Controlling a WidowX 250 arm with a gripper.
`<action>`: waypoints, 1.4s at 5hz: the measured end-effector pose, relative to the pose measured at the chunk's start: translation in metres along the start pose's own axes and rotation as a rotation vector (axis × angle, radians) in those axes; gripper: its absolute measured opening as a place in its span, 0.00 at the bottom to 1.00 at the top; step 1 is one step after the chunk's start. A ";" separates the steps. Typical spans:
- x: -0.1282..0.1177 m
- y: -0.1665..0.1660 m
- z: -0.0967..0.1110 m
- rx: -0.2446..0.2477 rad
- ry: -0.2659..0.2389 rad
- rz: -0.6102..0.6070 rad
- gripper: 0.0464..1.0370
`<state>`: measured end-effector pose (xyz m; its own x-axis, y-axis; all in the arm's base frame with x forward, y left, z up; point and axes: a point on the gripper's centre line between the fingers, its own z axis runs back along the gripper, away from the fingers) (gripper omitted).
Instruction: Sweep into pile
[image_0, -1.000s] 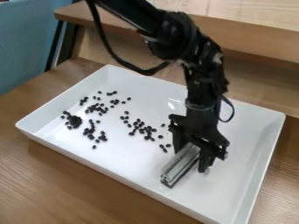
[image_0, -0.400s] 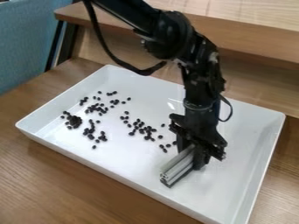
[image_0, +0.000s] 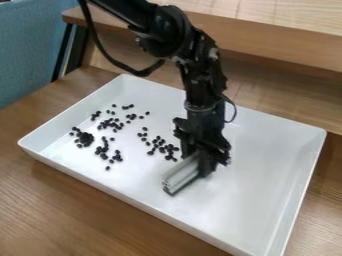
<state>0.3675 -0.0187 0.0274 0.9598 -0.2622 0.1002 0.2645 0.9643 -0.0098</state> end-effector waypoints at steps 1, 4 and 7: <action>0.002 0.014 -0.002 0.014 0.005 -0.001 0.36; -0.005 0.049 -0.006 0.082 0.046 0.062 0.36; -0.054 0.093 -0.001 0.076 0.101 0.119 0.36</action>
<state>0.3405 0.0849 0.0197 0.9895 -0.1443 0.0028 0.1439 0.9878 0.0604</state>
